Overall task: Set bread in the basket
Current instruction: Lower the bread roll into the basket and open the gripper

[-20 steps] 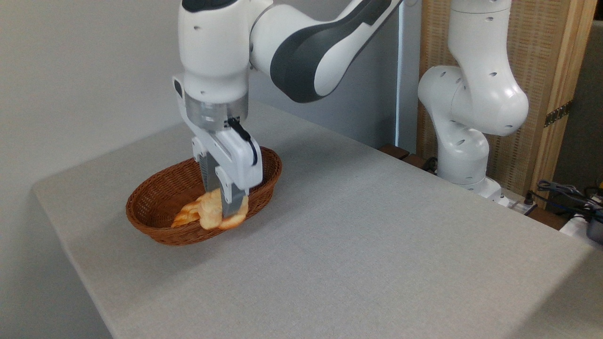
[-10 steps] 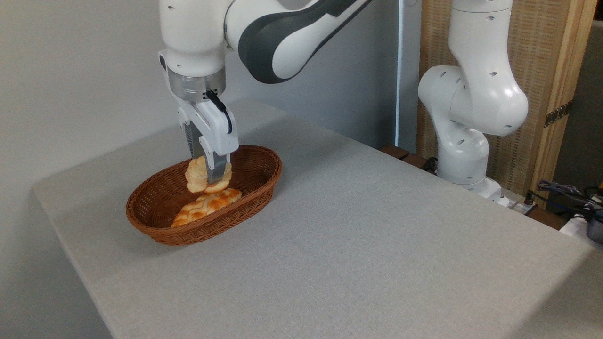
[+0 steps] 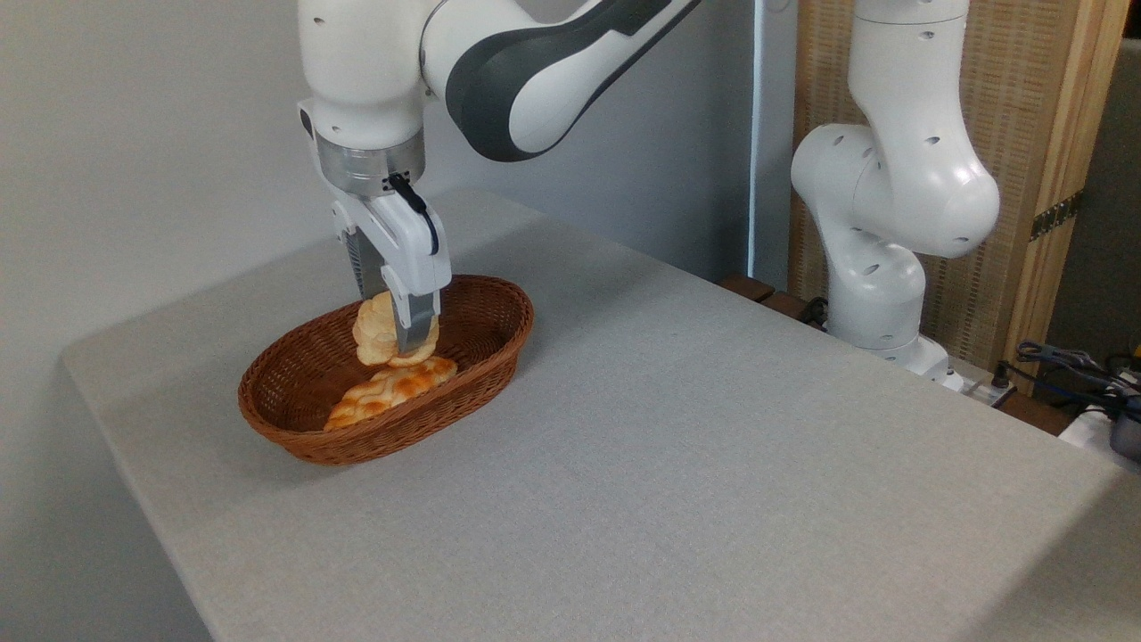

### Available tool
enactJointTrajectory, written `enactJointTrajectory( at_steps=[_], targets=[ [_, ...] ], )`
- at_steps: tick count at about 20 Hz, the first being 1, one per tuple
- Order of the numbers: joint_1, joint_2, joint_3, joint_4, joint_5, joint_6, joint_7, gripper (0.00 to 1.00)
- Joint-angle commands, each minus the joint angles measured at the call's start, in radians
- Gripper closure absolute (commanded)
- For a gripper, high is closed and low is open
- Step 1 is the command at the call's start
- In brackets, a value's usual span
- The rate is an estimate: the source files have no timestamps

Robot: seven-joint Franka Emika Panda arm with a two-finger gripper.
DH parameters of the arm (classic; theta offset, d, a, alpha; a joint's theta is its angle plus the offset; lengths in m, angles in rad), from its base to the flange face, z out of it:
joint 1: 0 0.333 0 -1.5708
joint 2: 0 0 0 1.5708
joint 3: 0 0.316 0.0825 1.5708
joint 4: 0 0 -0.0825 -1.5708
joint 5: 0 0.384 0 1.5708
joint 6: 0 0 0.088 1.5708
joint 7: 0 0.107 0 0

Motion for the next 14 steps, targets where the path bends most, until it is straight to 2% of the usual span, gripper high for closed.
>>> enactJointTrajectory(
  at_steps=[1,9,11,14],
  targets=[
    [-0.001,-0.004,0.003,-0.002,0.005,0.004,-0.009,0.00],
    [0.011,-0.013,0.032,0.001,0.006,0.004,0.003,0.00],
    [0.011,-0.022,0.087,0.002,0.034,0.004,0.009,0.00],
    [0.011,-0.036,0.118,0.002,0.083,0.005,0.015,0.00]
  ],
)
